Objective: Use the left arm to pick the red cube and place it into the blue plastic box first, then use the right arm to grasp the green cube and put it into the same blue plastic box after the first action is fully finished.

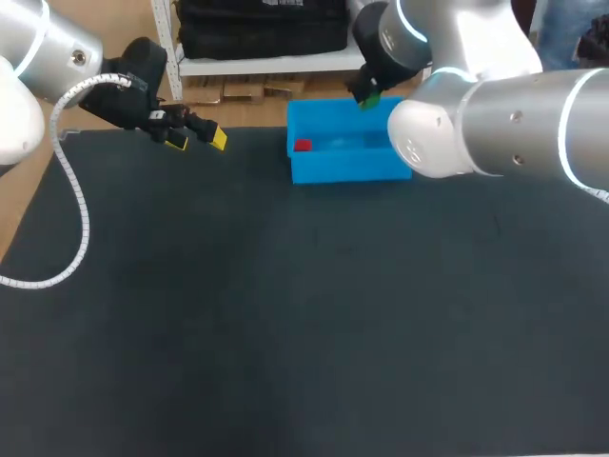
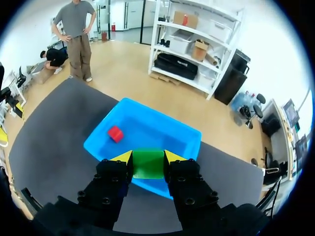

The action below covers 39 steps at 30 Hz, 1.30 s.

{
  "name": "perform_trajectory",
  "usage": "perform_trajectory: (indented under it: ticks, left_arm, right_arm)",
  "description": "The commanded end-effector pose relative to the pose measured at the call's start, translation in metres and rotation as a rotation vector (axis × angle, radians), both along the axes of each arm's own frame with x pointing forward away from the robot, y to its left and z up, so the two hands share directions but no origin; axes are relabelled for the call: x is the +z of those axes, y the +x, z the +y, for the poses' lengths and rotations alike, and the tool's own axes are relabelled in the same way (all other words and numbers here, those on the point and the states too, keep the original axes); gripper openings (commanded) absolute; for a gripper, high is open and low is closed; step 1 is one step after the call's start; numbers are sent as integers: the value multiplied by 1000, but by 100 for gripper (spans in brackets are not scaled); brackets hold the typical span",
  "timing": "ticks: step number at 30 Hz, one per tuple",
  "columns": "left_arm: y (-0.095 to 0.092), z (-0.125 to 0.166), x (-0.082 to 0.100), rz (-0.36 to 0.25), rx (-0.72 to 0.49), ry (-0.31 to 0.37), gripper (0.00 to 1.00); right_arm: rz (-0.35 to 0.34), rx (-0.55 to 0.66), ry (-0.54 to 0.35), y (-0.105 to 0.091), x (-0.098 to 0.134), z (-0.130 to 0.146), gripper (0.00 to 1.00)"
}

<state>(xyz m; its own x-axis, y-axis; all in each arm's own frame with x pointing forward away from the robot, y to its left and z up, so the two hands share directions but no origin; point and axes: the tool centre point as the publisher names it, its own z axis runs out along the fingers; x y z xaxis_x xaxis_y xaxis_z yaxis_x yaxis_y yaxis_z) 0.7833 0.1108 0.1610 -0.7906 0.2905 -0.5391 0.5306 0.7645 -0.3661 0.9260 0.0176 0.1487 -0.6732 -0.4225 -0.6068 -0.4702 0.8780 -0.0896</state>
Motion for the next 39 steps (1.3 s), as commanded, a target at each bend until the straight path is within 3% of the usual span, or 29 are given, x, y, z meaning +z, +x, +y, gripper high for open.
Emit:
perform_trajectory:
  ticks: [1, 20, 37, 39]
  left_arm:
    - [-1, 1, -1, -4, -2, -4, 100]
    - [-1, 1, -1, -4, -2, -4, 100]
    - [-1, 1, -1, -4, -2, -4, 100]
    - [-1, 1, -1, -4, -2, -4, 100]
  right_arm:
    - [10, 4, -7, 13, -2, 4, 0]
    - [15, 3, -53, 32, -10, 5, 0]
    - [19, -24, -46, 31, -14, -3, 0]
    - [24, -26, -47, 31, -13, -3, 100]
